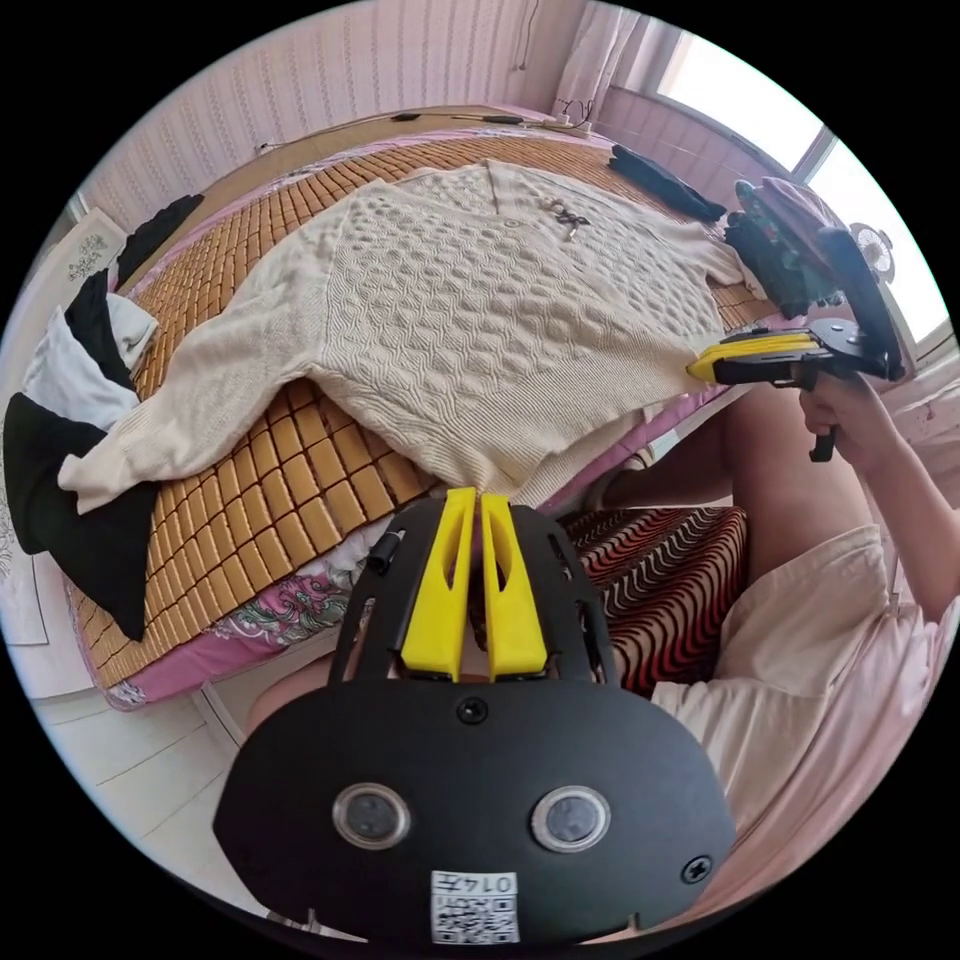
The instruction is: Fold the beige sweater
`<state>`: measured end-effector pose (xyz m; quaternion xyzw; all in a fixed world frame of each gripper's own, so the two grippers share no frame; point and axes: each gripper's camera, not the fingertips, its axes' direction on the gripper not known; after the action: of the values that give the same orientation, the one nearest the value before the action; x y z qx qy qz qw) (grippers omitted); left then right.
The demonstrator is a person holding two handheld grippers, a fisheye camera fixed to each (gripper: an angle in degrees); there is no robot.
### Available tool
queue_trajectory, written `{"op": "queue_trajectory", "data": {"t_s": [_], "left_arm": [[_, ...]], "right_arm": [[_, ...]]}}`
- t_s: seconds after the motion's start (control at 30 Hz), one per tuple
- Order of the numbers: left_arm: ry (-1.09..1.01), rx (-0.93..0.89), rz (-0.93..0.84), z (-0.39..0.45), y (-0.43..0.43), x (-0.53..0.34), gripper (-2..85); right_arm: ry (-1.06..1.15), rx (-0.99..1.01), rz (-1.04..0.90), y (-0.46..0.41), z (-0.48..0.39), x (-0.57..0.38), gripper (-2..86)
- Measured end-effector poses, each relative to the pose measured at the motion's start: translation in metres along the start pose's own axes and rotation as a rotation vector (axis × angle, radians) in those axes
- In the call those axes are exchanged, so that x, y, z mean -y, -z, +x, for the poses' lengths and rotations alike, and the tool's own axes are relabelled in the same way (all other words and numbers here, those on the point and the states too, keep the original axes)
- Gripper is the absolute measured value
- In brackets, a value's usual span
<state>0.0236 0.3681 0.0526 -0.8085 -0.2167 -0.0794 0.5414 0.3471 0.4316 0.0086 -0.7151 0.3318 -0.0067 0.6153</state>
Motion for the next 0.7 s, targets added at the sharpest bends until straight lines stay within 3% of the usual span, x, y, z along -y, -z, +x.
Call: {"op": "queue_trajectory", "data": {"t_s": [0.27, 0.47, 0.7], "left_arm": [[-0.039, 0.007, -0.077, -0.007, 0.002, -0.011, -0.1], [0.184, -0.023, 0.058, -0.069, 0.044, -0.051, 2.8], [0.446, 0.188, 0.211, -0.180, 0.098, -0.105, 3.1]], "right_arm": [[0.040, -0.144, -0.061, -0.027, -0.035, 0.006, 2.0], [0.141, -0.254, 0.058, -0.010, -0.078, 0.019, 6.4], [0.445, -0.177, 0.116, -0.025, -0.169, 0.075, 7.1]]}}
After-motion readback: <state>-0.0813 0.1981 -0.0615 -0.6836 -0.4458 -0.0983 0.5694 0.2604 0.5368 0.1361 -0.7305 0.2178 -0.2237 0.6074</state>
